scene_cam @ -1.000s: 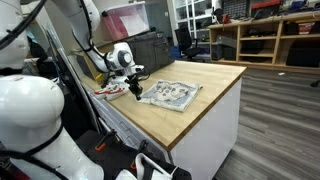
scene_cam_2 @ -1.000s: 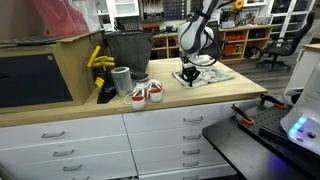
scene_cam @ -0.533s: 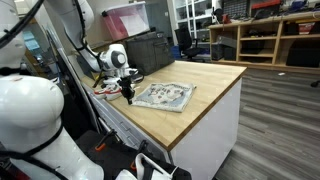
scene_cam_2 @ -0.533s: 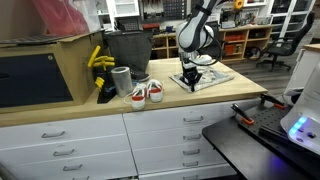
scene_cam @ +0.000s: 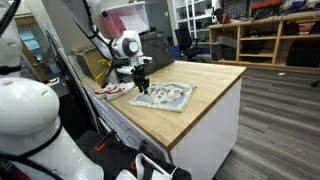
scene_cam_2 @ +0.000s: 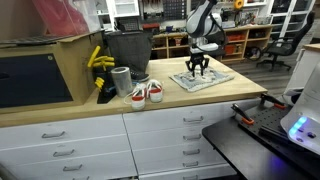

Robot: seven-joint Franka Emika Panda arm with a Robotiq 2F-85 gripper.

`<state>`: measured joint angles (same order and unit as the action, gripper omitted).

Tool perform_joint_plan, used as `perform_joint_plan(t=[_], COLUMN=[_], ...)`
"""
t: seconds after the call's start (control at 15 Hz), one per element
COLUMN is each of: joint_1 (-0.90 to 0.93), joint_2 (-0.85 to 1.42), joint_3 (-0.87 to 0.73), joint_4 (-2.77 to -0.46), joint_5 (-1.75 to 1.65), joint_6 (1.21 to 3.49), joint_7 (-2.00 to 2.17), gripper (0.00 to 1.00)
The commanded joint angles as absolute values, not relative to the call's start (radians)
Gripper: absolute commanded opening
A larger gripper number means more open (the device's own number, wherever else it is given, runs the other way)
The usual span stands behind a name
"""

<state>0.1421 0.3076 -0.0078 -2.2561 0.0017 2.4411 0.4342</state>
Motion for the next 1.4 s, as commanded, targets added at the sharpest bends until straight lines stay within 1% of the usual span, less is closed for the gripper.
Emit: perform_joint_plan(t=[0.0, 0.13, 0.2, 0.27, 0.33, 0.4, 0.53, 0.6, 0.73, 0.8, 1.0, 1.07, 1.33], joint_1=[0.102, 0.09, 0.09, 0.093, 0.096, 0.099, 0.098, 0.092, 0.08, 0.074, 0.063, 0.063, 0.063], joint_2=[0.352, 0.409, 0.441, 0.468, 0.499, 0.527, 0.581, 0.606, 0.647, 0.661, 0.689, 0.696, 0.73], joint_3=[-0.054, -0.082, -0.095, -0.109, -0.123, -0.137, -0.157, -0.162, -0.17, -0.172, -0.175, -0.178, -0.191], joint_4=[-2.132, -2.057, -2.021, -1.992, -1.959, -1.927, -1.865, -1.834, -1.775, -1.748, -1.694, -1.681, -1.631], joint_5=[-0.01, -0.015, -0.015, -0.015, -0.011, -0.005, 0.007, 0.012, 0.022, 0.027, 0.035, 0.033, 0.02], joint_6=[2.373, 2.348, 2.334, 2.331, 2.328, 2.316, 2.304, 2.298, 2.275, 2.266, 2.286, 2.295, 2.296], joint_7=[0.45, 0.487, 0.508, 0.545, 0.584, 0.625, 0.703, 0.731, 0.773, 0.791, 0.829, 0.842, 0.897], gripper=[0.86, 0.99, 1.0, 0.77, 0.71, 0.71, 0.56, 0.47, 0.33, 0.25, 0.03, 0.0, 0.0])
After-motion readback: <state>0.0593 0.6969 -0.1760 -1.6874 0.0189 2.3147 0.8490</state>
